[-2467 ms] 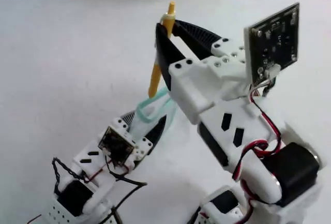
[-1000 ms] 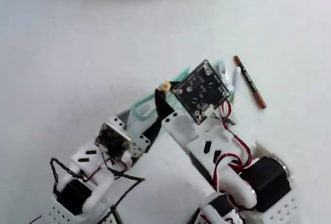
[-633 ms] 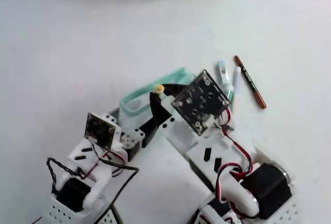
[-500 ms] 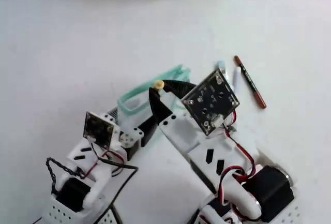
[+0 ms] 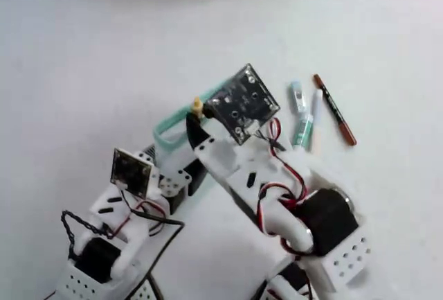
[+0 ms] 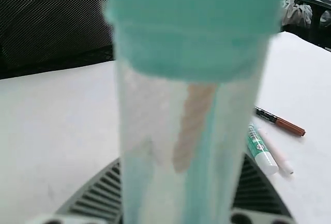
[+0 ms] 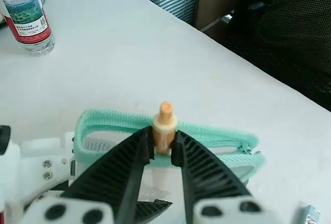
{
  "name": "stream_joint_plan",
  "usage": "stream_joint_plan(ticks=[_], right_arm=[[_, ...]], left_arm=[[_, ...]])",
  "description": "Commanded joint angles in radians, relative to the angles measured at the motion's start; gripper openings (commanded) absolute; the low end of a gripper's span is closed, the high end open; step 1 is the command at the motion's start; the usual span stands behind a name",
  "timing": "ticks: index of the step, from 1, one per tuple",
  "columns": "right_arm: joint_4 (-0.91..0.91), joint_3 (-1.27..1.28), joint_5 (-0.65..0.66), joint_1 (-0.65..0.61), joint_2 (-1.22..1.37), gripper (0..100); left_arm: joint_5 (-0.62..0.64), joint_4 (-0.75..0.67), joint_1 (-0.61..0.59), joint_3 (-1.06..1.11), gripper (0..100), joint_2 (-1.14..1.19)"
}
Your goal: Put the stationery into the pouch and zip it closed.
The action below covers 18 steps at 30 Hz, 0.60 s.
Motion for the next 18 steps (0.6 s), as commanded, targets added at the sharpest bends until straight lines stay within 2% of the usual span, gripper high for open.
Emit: stream_joint_plan(ticks=[1, 5, 11, 14, 18], right_arm=[[-0.001, -0.015, -0.008, -0.002, 0.031, 9.3], [0.002, -0.017, -0.011, -0.001, 0.033, 27.1], [0.002, -0.069, -0.012, 0.059, -0.027, 28.3], [0.002, -0.064, -0.006, 0.18, -0.105, 28.3], [-0.002, 0.063, -0.002, 0.418, -0.174, 28.3]], left_arm=[[0.011, -0.015, -0.007, -0.008, 22, 0.001], [0.011, -0.015, -0.007, -0.008, 22, 0.001], [0.011, -0.015, -0.007, -0.008, 22, 0.001], [0.011, -0.015, -0.007, -0.008, 22, 0.001], [0.009, -0.015, -0.015, -0.002, 22, 0.001]])
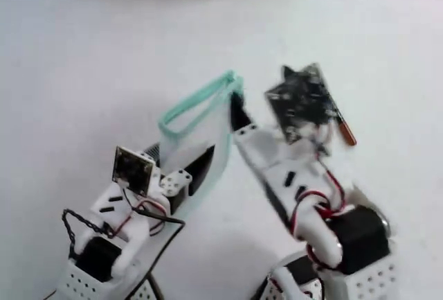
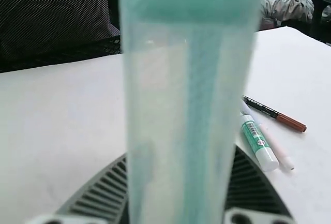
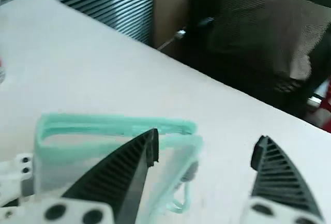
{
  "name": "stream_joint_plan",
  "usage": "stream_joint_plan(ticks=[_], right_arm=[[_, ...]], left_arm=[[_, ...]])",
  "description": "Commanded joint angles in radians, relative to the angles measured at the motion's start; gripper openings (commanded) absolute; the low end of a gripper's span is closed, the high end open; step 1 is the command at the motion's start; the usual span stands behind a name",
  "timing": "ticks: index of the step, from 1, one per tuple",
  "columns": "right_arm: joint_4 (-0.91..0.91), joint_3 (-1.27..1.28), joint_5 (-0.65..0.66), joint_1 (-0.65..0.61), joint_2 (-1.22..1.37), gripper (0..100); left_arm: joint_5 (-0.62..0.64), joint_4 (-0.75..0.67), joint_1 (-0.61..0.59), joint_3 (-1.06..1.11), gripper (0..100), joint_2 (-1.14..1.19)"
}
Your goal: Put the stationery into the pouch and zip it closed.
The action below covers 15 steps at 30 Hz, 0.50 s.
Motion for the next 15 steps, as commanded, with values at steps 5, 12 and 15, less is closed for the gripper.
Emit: stream_joint_plan(ticks=[5, 12, 15], right_arm=[[-0.058, 0.207, -0.006, 0.297, -0.016, 28.3], [-0.237, 0.183, -0.008, 0.386, 0.254, 25.2], [-0.246, 0.071, -0.002, 0.38, 0.501, 20.8]], left_arm=[[-0.092, -0.008, -0.051, 0.003, 18, -0.015], [-0.137, -0.012, -0.048, 0.003, 11, -0.015], [-0.133, -0.006, -0.044, 0.003, 13, -0.015]])
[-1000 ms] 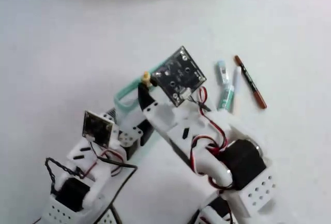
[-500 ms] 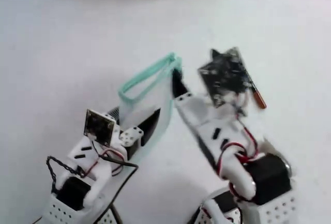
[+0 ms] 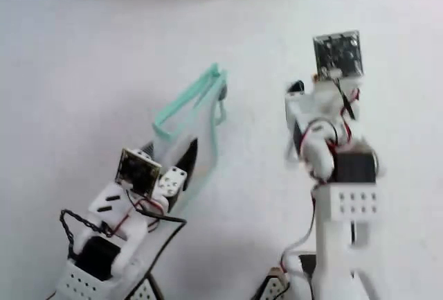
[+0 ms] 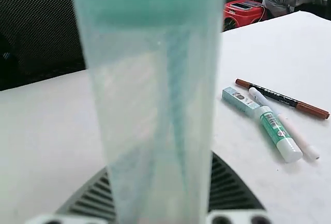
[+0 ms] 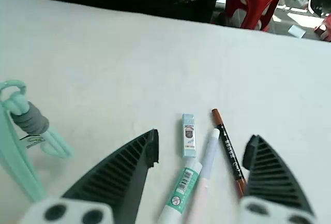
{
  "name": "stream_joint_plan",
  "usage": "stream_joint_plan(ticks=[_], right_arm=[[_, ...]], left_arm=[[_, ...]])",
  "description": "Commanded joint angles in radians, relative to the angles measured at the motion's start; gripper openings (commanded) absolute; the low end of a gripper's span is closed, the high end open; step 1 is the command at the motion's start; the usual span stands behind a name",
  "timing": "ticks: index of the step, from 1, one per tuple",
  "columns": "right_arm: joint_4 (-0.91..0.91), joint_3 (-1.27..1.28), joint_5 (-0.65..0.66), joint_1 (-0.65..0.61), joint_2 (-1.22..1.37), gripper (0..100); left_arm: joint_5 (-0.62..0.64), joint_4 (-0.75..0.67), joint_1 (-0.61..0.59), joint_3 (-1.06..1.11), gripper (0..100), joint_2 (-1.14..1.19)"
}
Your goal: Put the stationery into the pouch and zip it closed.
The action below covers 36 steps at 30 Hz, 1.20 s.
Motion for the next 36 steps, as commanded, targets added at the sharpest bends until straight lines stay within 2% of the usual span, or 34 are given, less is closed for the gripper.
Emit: stream_joint_plan(ticks=[1, 6, 12, 15, 18, 22, 27, 32, 36], right_arm=[[-0.031, -0.164, 0.0, 0.007, 0.285, 20.8], [0.045, -0.486, 0.0, 0.012, 0.68, 23.4], [0.259, -0.833, 0.048, 0.061, 1.055, 23.5], [0.262, -0.951, 0.048, 0.13, 1.193, 23.5], [0.268, -1.028, 0.057, 0.147, 1.305, 23.5], [0.312, -1.119, 0.118, 0.114, 1.405, 23.4], [0.41, -1.25, 0.118, 0.09, 1.422, 23.4], [0.4, -1.313, 0.126, 0.041, 1.469, 23.4], [0.372, -1.313, 0.126, 0.03, 1.526, 23.3]], left_arm=[[-0.014, -0.002, -0.002, -0.006, 14, -0.015], [-0.008, 0.101, -0.004, -0.044, 19, -0.015], [0.132, 0.117, -0.054, -0.057, 24, -0.015], [0.141, 0.114, -0.062, -0.054, 25, -0.015], [0.138, 0.112, -0.062, -0.054, 25, -0.015], [0.135, 0.112, -0.062, -0.054, 25, -0.015], [0.135, 0.12, -0.062, -0.035, 25, -0.015], [0.135, 0.123, -0.061, -0.023, 25, -0.015], [0.133, 0.242, -0.027, -0.068, 25, -0.015]])
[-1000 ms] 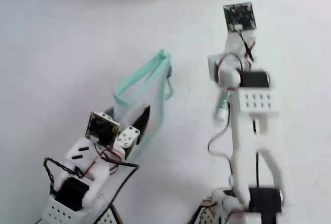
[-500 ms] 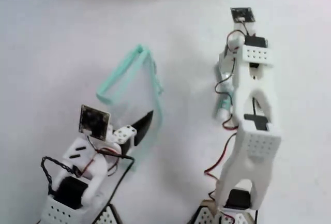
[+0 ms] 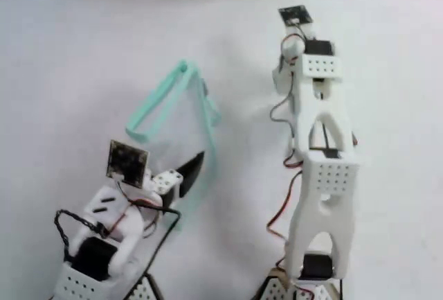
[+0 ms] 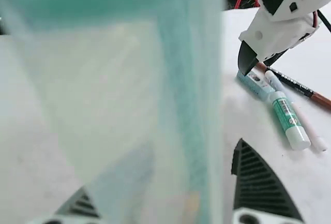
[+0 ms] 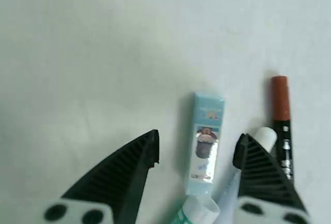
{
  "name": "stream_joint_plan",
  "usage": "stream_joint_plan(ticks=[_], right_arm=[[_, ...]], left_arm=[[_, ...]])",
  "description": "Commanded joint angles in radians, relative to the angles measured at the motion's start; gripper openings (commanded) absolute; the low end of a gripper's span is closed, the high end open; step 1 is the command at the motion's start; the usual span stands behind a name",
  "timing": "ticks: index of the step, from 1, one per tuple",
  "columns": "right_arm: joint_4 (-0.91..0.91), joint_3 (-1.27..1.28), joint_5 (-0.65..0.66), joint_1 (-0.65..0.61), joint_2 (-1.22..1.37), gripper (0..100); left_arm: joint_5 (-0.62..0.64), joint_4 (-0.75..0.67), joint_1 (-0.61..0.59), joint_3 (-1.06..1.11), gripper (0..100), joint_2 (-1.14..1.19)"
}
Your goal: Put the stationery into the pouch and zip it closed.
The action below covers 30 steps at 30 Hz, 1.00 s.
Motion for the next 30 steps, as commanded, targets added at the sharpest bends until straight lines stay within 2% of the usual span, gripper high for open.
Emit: stream_joint_plan(ticks=[1, 4, 8, 10, 13, 16, 19, 23, 28, 30], right_arm=[[-0.03, -0.046, 0.015, -0.005, 0.012, 23.3], [-0.056, -0.046, 0.015, 0.03, 0.028, 23.3], [-0.054, -0.04, 0.015, 0.035, 0.048, 22.7], [-0.054, -0.044, 0.015, 0.036, 0.061, 16.4], [-0.07, -0.046, 0.031, 0.039, 0.071, 0.9], [-0.074, -0.037, 0.072, 0.038, 0.073, 4.6], [-0.059, -0.046, 0.072, 0.045, 0.061, 1.8], [0.09, -0.158, 0.071, 0.061, -0.053, 1.8], [0.331, -0.362, 0.017, 0.058, -0.303, 1.8], [0.375, -0.431, 0.003, 0.058, -0.421, 1.8]], left_arm=[[0.002, 0.114, 0.054, -0.069, 25, -0.015], [-0.066, 0.206, 0.153, -0.11, 25, -0.015], [-0.114, 0.216, 0.176, -0.107, 25, -0.015], [-0.118, 0.216, 0.176, -0.104, 25, -0.015], [-0.118, 0.216, 0.176, -0.106, 25, -0.015], [-0.118, 0.224, 0.176, -0.103, 25, -0.015], [-0.118, 0.259, 0.176, -0.106, 25, -0.015], [-0.118, 0.259, 0.176, -0.106, 25, -0.015], [-0.118, 0.258, 0.176, -0.101, 25, -0.015], [-0.118, 0.258, 0.176, -0.101, 25, -0.015]])
